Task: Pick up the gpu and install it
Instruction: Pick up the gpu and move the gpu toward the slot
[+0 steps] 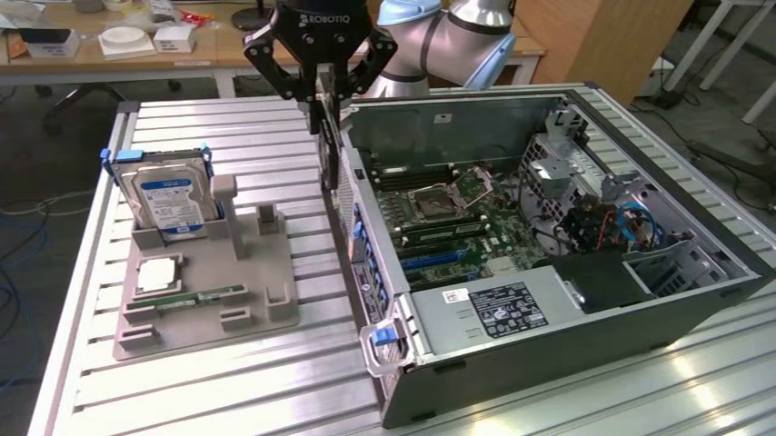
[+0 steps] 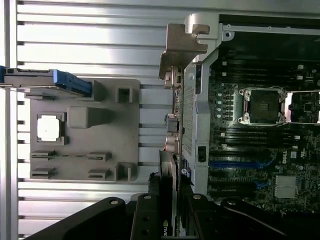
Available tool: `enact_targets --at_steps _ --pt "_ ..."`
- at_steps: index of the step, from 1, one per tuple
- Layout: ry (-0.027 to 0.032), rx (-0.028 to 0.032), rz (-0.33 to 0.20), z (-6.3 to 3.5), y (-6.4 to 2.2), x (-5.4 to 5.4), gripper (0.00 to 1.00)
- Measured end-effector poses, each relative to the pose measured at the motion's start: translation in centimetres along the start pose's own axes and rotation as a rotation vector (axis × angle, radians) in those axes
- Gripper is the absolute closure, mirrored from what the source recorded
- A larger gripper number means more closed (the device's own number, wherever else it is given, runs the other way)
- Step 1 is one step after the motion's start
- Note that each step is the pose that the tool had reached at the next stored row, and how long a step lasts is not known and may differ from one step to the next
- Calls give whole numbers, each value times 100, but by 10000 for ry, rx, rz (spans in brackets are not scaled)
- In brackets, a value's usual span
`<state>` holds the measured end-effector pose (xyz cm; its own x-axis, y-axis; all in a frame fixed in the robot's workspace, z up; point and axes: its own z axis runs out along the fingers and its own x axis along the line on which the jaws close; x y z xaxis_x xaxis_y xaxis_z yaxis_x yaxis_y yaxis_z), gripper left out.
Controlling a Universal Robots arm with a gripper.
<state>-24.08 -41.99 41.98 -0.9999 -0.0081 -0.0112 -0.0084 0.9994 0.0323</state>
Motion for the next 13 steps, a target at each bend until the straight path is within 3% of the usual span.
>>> enact_targets --at_steps 13 --pt "0 0 0 19 -2 -148 74"
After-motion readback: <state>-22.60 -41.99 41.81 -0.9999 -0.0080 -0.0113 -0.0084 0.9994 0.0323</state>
